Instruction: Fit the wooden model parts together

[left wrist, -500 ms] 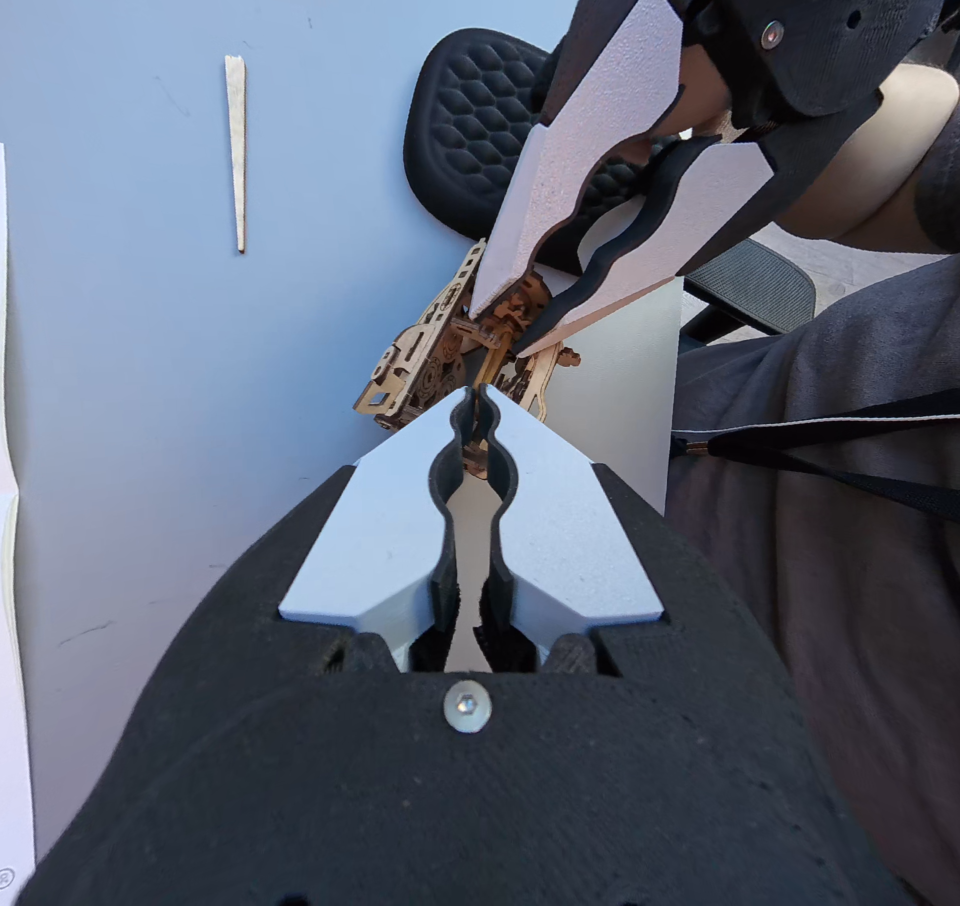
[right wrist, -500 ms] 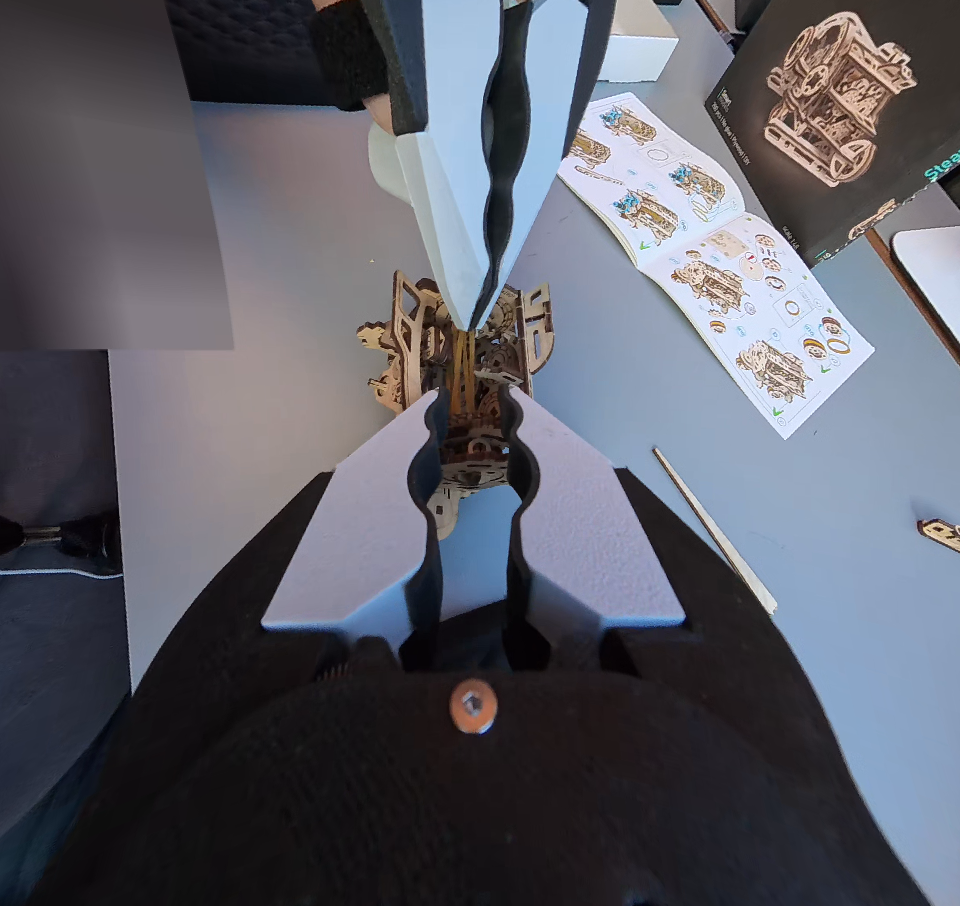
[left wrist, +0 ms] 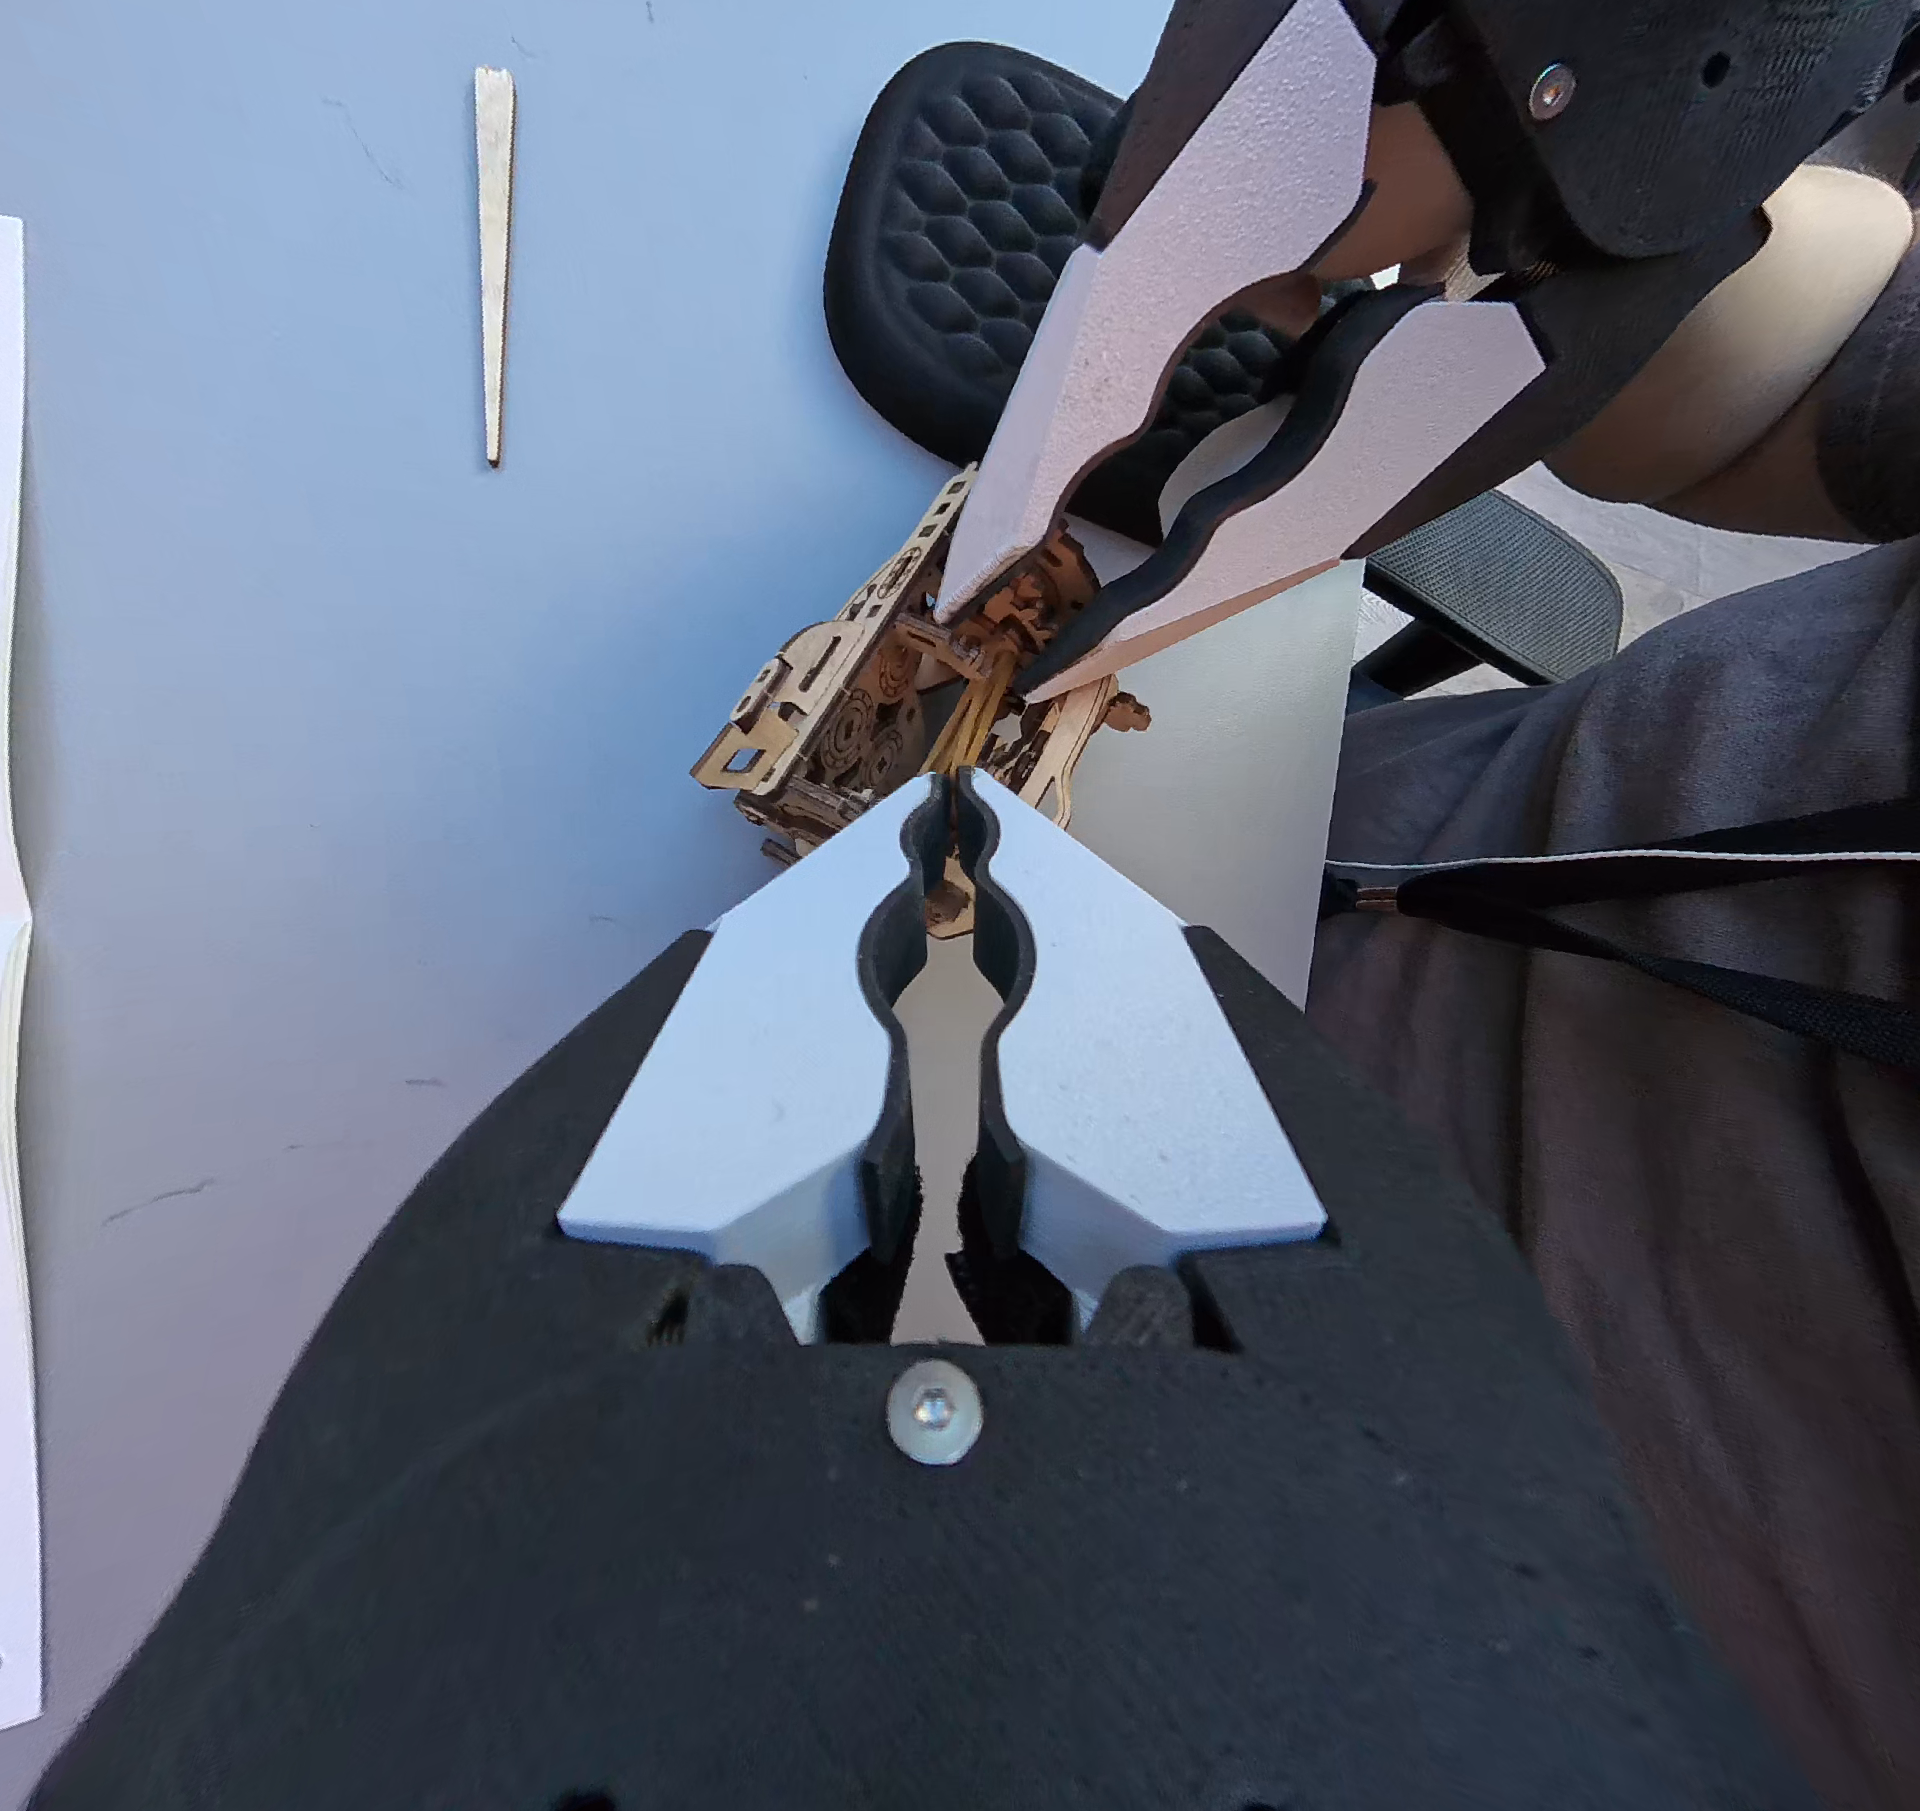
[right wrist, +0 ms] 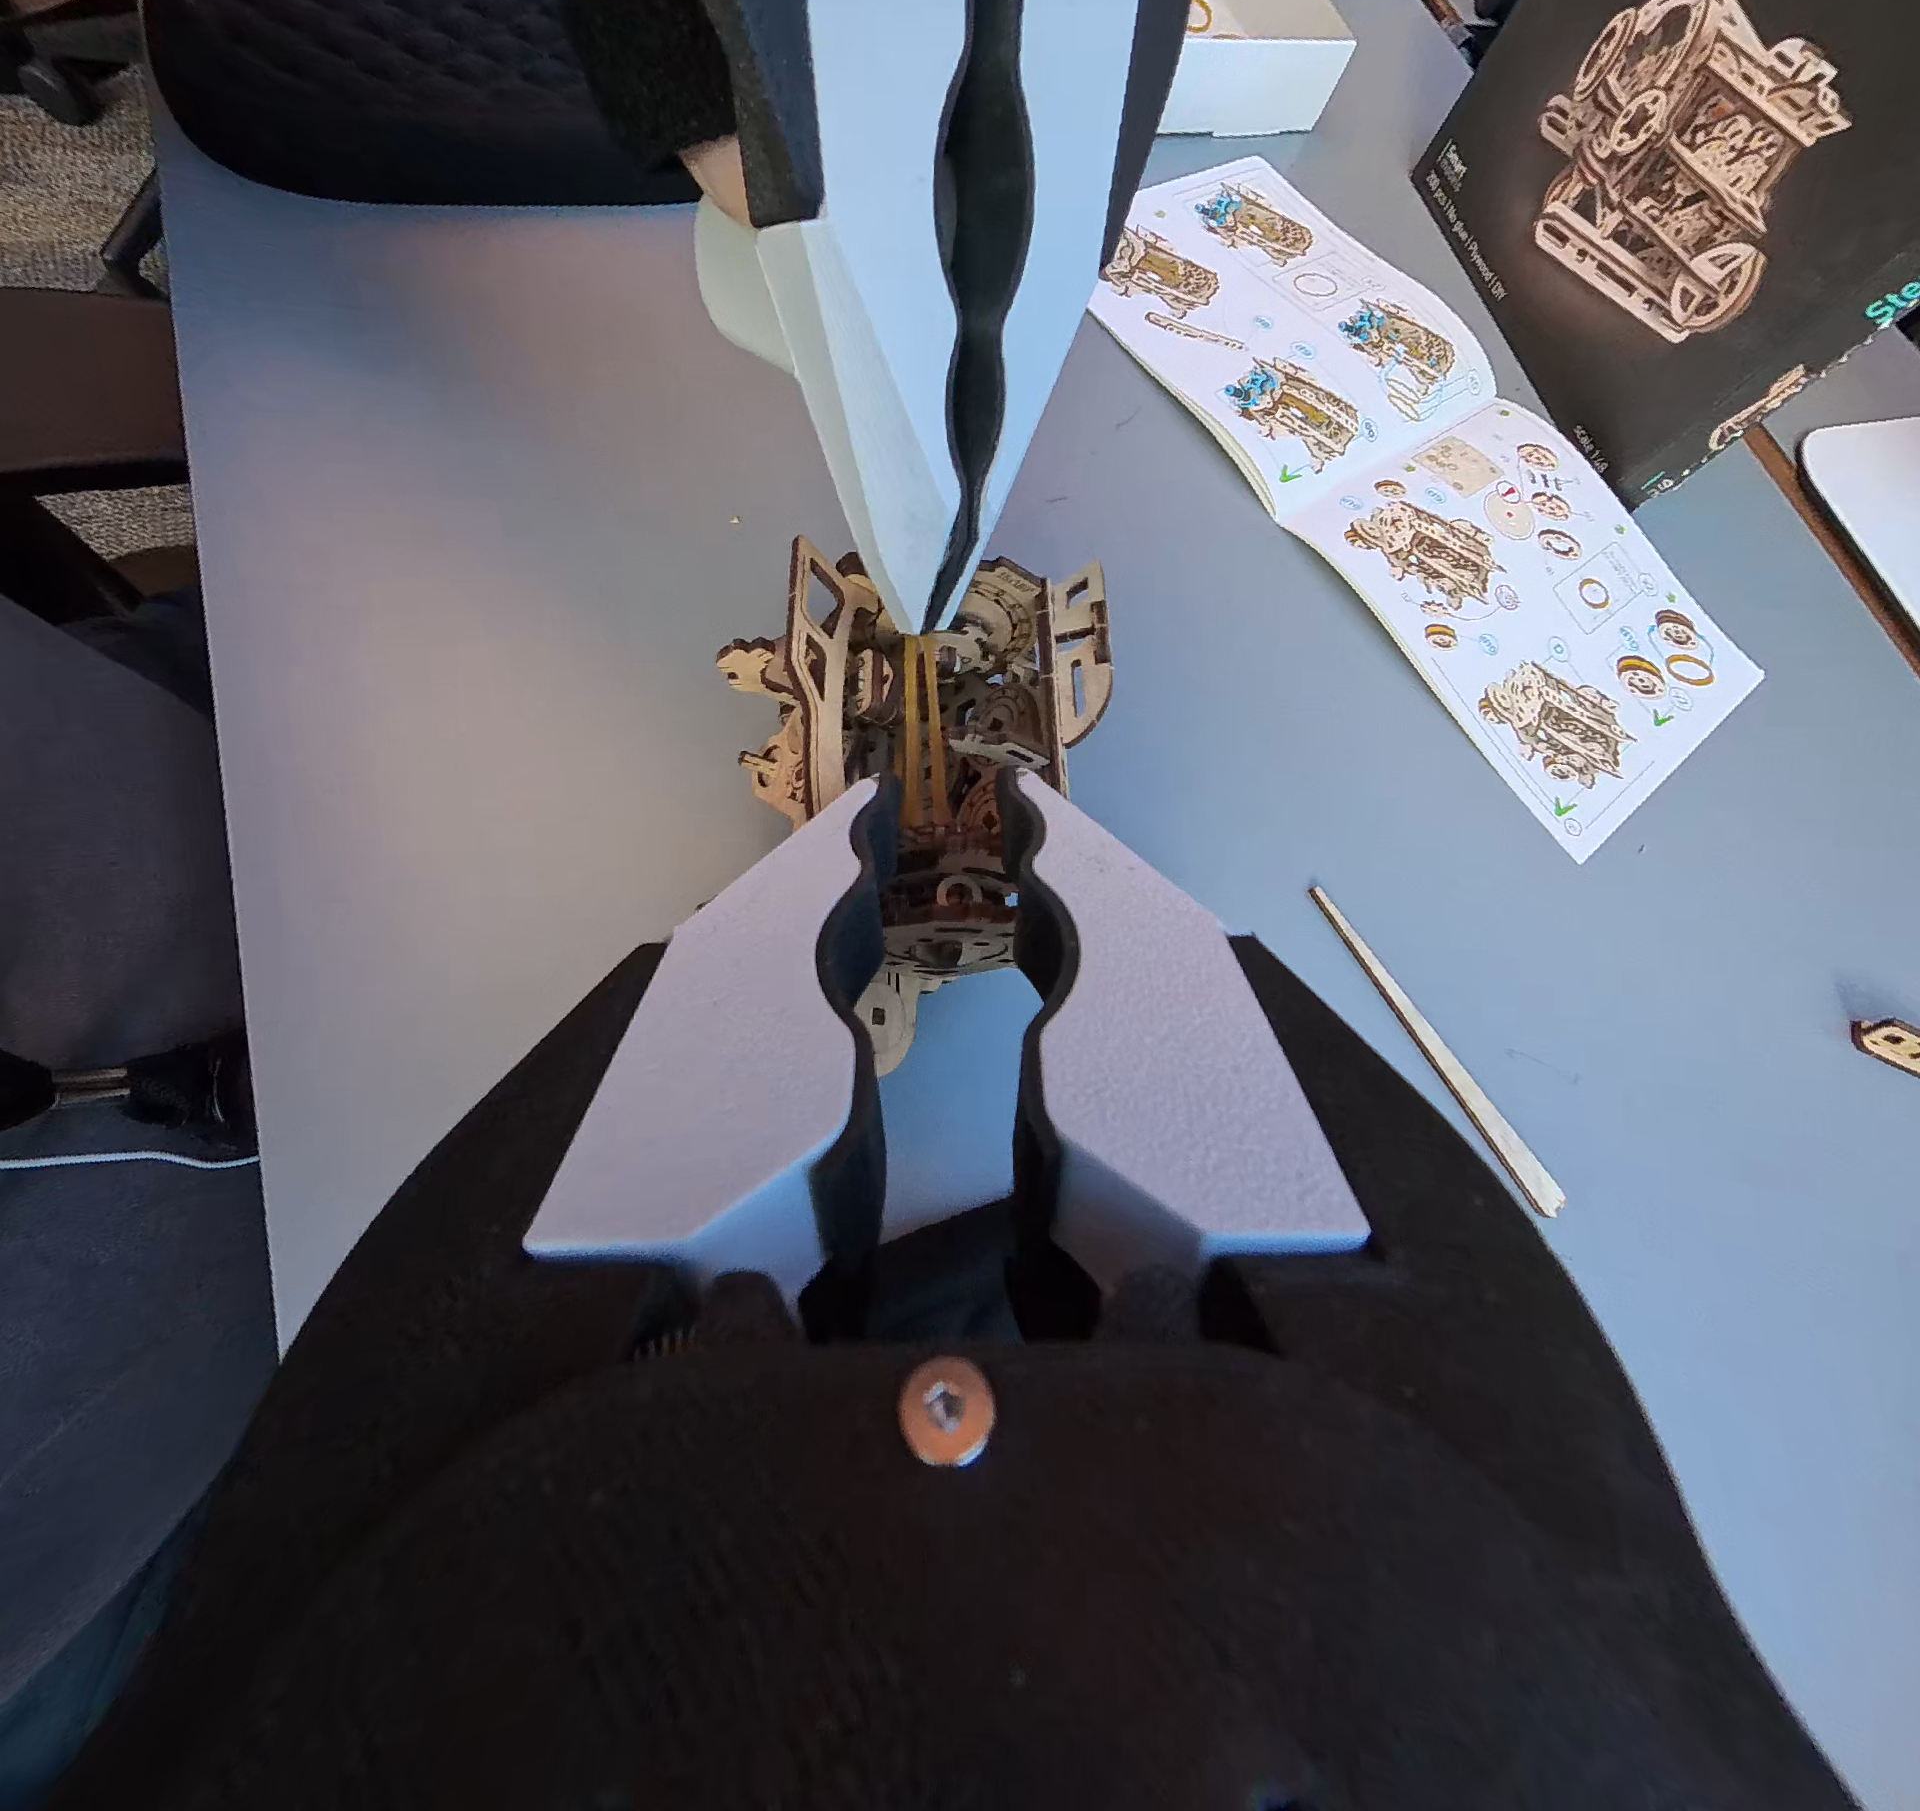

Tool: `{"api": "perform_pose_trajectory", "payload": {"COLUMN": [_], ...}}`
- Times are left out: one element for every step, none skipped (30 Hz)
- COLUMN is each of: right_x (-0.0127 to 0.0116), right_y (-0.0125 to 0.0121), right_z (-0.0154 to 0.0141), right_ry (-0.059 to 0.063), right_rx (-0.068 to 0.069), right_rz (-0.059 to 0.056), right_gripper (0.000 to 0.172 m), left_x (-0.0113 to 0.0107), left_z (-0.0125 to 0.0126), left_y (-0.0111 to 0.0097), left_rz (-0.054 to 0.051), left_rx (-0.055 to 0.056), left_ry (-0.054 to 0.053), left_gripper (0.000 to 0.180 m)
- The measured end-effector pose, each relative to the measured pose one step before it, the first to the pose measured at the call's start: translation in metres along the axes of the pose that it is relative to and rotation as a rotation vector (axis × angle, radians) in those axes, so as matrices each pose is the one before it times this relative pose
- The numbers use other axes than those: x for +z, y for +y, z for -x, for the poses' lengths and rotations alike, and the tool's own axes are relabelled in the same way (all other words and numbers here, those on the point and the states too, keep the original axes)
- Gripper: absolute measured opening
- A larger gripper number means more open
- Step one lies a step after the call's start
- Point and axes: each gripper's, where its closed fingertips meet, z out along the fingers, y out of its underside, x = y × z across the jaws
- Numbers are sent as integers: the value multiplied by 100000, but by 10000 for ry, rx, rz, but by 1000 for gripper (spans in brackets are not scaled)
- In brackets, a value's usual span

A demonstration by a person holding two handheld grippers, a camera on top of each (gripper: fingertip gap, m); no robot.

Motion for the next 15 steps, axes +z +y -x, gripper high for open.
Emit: {"api": "perform_pose_trajectory", "payload": {"right_x": [26, 27, 7, -3, 14, 36, 52, 57, 45, 30, 36, 10, -10, 4, -5], "right_y": [-21, -23, -11, -10, -13, -41, -45, -45, -43, -61, -42, -28, -66, -82, -199], "right_z": [21, -9, -2, -4, -24, -1, 30, 7, -3, 13, -15, -66, -49, 96, 113], "right_ry": [-31, -10, -15, -2, 22, 4, -31, -36, -54, -74, -70, -33, -28, -92, -79], "right_rx": [2, 1, -8, -19, -35, -31, -11, 21, 62, 84, 99, 85, 41, 0, -11], "right_rz": [-9, -11, 3, 18, 8, -7, -24, -50, -63, -87, -95, -93, -106, -106, -147], "right_gripper": [18, 18, 17, 17, 17, 17, 17, 17, 17, 18, 18, 19, 19, 19, 20], "left_x": [3, -3, -17, -27, 0, 19, 27, 37, 40, 38, 28, 20, 31, 17, 10], "left_z": [-39, -45, -31, -39, -44, 23, 46, 15, -27, 8, 57, 27, 26, 15, 2], "left_y": [8, -12, -25, -44, -35, 1, 16, 35, 18, 15, 44, 19, 31, 24, 11], "left_rz": [19, 16, 8, -9, -8, 12, 11, 6, -9, -16, -11, -20, -17, -9, -19], "left_rx": [-1, 9, 15, 15, 11, 12, 9, -11, -24, -21, -11, -8, -22, -24, -15], "left_ry": [1, -1, -18, -5, 8, -12, -18, 16, 48, 26, 0, 19, 24, 25, 37], "left_gripper": [0, 0, 0, 0, 0, 0, 0, 0, 0, 0, 0, 0, 0, 0, 0]}}
